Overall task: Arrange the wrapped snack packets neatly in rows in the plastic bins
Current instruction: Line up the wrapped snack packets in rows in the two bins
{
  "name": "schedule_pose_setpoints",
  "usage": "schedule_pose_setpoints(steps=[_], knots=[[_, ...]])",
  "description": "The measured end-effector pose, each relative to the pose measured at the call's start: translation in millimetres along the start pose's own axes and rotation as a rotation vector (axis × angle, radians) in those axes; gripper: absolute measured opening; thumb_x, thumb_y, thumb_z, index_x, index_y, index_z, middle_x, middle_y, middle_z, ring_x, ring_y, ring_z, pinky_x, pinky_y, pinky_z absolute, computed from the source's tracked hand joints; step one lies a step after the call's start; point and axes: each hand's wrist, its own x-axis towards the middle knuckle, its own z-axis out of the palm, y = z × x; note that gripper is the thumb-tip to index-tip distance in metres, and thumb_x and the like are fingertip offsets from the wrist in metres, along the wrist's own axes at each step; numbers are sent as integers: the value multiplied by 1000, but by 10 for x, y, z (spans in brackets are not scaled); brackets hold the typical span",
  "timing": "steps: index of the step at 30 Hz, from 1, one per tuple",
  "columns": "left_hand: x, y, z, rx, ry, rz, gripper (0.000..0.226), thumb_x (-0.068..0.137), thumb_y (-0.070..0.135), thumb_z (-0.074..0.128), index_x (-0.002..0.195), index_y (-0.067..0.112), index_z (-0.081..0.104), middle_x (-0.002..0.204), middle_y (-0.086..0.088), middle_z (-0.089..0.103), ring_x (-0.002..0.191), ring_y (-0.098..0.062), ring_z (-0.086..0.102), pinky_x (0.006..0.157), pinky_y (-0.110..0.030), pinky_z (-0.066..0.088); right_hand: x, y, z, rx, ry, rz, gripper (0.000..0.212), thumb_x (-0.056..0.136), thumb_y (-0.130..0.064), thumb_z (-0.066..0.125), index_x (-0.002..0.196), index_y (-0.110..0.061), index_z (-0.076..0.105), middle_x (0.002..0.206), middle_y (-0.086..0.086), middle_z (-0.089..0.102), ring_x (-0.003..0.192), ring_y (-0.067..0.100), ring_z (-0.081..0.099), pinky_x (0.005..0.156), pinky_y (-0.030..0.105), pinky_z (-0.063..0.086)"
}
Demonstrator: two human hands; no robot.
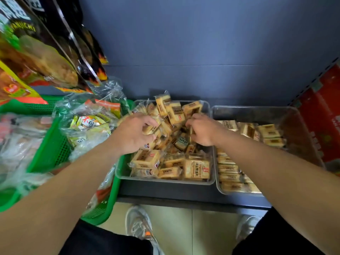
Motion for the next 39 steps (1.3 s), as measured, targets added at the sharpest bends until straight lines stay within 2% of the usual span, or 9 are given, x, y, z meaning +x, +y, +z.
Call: schedule_pose_setpoints(steps=[4,8,13,20,24,29,33,36,39], knots=[[78,-34,11,13,-55,3,36,92,40,71,126,34,62,128,15,44,120,-8,43,102,-32,33,201,23,101,-61,6,23,41,96,-31,62,133,-18,53,130,7,52,116,26,56,98,43,52],[142,-40,-19,-60,-48,-3,33,91,38,72,123,32,63,125,14,56,113,-7,53,105,-32,42,310,-14,126,-15,50,64,30,92,-22,68,120,-18,56,122,6,56,108,23,60,93,37,53],[156,-53,-58,-147,-58,-38,37,89,34,75,125,29,64,126,13,62,118,-10,57,110,-37,44,184,96,-150,356,-16,88,28,82,-5,74,97,-19,55,98,-2,58,88,16,58,66,24,43],[80,255,-43,-356,-79,-4,78,81,35,82,148,29,42,123,17,60,111,-3,59,105,-29,43,-165,-25,-571,812,-92,-107,32,79,0,79,105,-15,67,100,-4,71,85,5,71,80,20,54],[29,321,-110,-416,-37,45,54,82,30,82,130,27,59,108,7,69,87,-6,70,90,-35,58,-102,-204,-676,938,-24,-195,31,80,-3,82,106,-14,68,103,0,73,92,13,73,86,25,58],[-106,4,-453,-571,199,-95,41,83,25,81,119,24,60,88,3,68,69,-7,68,64,-21,54,52,-2,-483,653,27,-65,9,95,-25,67,98,-17,70,93,0,75,91,15,73,93,38,58],[-229,-302,-435,-579,120,-151,36,79,11,84,105,22,62,82,2,64,62,-2,62,73,-24,46,154,79,-108,334,-164,2,16,100,-22,59,108,-13,70,107,5,72,100,21,66,96,36,52],[-275,-318,-417,-418,151,-79,33,82,5,81,99,27,65,97,8,66,71,-6,60,68,-9,45,291,25,114,206,-231,21,16,101,-22,56,112,-18,67,110,3,68,100,19,62,91,35,51],[-309,-287,-426,-308,110,-48,36,83,9,81,99,38,64,110,14,65,77,-7,65,77,-22,54,407,-33,251,147,-227,46,21,99,-18,56,119,-17,63,114,4,65,103,22,61,93,37,51]])
